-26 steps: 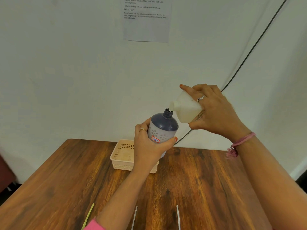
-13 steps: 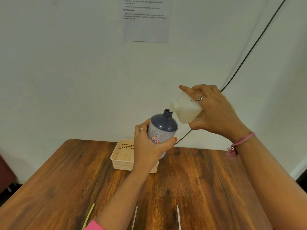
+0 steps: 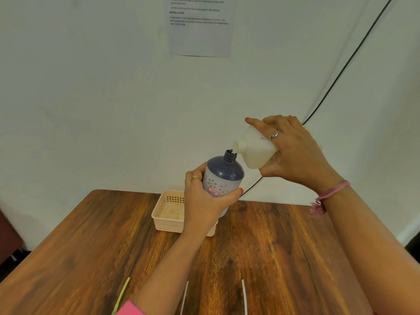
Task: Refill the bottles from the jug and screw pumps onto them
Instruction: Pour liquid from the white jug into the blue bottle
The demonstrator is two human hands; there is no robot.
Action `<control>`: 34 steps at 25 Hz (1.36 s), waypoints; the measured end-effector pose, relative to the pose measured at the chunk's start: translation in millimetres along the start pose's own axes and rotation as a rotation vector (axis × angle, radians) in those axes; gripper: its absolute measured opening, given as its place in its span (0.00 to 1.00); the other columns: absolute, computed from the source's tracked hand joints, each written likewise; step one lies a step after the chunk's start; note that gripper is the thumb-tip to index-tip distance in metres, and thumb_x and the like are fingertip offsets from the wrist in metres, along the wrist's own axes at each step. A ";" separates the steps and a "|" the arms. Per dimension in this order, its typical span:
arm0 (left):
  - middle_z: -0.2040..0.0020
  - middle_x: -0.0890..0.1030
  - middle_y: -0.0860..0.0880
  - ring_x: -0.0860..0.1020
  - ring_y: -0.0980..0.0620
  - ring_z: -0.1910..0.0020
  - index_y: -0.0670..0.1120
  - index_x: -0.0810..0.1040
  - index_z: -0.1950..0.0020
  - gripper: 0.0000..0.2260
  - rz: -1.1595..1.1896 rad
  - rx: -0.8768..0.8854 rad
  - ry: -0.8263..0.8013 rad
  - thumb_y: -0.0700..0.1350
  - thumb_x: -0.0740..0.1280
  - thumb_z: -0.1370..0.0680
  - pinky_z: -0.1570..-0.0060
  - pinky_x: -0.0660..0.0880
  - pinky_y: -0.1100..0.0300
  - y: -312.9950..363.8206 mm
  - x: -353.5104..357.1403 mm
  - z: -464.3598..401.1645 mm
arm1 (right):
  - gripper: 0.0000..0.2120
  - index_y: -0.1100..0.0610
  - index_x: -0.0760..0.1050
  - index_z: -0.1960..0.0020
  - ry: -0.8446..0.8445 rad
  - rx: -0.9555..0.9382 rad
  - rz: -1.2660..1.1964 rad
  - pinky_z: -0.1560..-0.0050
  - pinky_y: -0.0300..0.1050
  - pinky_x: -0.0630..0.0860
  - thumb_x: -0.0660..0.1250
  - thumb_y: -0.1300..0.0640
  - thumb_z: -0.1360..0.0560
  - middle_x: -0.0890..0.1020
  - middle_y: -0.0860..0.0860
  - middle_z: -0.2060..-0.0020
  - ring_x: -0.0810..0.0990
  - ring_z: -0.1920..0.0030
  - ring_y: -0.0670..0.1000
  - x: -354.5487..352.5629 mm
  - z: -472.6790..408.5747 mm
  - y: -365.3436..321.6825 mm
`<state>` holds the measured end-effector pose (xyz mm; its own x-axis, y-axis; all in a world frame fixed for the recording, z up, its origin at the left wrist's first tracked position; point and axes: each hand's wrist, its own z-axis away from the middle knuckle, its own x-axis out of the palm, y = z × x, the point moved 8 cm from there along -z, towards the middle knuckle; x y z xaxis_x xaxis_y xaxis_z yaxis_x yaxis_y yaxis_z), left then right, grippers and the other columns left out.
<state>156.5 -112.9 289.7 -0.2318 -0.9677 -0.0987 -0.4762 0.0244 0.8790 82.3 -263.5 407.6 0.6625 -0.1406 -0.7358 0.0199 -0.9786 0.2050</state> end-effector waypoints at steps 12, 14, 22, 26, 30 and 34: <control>0.49 0.70 0.59 0.71 0.73 0.50 0.65 0.66 0.47 0.32 0.004 0.009 -0.009 0.47 0.81 0.39 0.59 0.71 0.78 2.7 -0.3 3.4 | 0.47 0.53 0.64 0.27 0.008 -0.003 0.006 0.47 0.52 0.70 0.78 0.53 0.43 0.75 0.57 0.43 0.72 0.46 0.58 -2.7 2.9 -2.3; 0.49 0.70 0.59 0.71 0.71 0.50 0.65 0.66 0.47 0.32 0.004 0.007 -0.010 0.47 0.81 0.39 0.58 0.71 0.77 2.1 -0.3 4.0 | 0.47 0.53 0.64 0.27 0.013 -0.007 0.013 0.47 0.52 0.70 0.78 0.53 0.43 0.75 0.57 0.43 0.71 0.47 0.58 -3.5 3.8 -3.2; 0.48 0.71 0.56 0.71 0.73 0.51 0.62 0.67 0.45 0.32 0.001 0.004 -0.009 0.46 0.82 0.39 0.59 0.71 0.78 0.1 -2.2 8.0 | 0.47 0.53 0.64 0.27 0.025 -0.008 0.018 0.48 0.50 0.70 0.78 0.53 0.44 0.76 0.57 0.43 0.72 0.47 0.58 -5.7 6.4 -7.5; 0.47 0.71 0.55 0.72 0.70 0.51 0.60 0.67 0.43 0.32 -0.004 -0.009 -0.010 0.46 0.81 0.39 0.60 0.71 0.78 -1.2 -2.8 10.9 | 0.47 0.52 0.63 0.27 0.015 0.008 0.007 0.48 0.45 0.65 0.78 0.53 0.43 0.75 0.56 0.43 0.72 0.47 0.58 -3.6 10.3 -7.6; 0.47 0.72 0.56 0.72 0.70 0.51 0.62 0.67 0.45 0.32 -0.006 -0.016 -0.022 0.46 0.81 0.39 0.60 0.71 0.78 -3.7 -3.6 14.3 | 0.47 0.51 0.63 0.26 0.003 0.070 -0.052 0.48 0.45 0.66 0.77 0.54 0.43 0.75 0.55 0.42 0.71 0.45 0.58 1.3 17.3 -7.4; 0.47 0.72 0.60 0.74 0.66 0.49 0.67 0.66 0.49 0.31 -0.016 -0.028 -0.043 0.48 0.82 0.39 0.57 0.74 0.72 -8.2 -3.0 18.3 | 0.48 0.48 0.61 0.26 -0.017 0.151 -0.157 0.48 0.46 0.68 0.77 0.54 0.43 0.73 0.53 0.42 0.69 0.43 0.55 11.0 29.5 -7.5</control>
<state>145.6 -105.7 274.2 -0.2609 -0.9563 -0.1318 -0.4567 0.0019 0.8896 67.4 -262.1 379.0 0.6477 0.0137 -0.7618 0.0082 -0.9999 -0.0110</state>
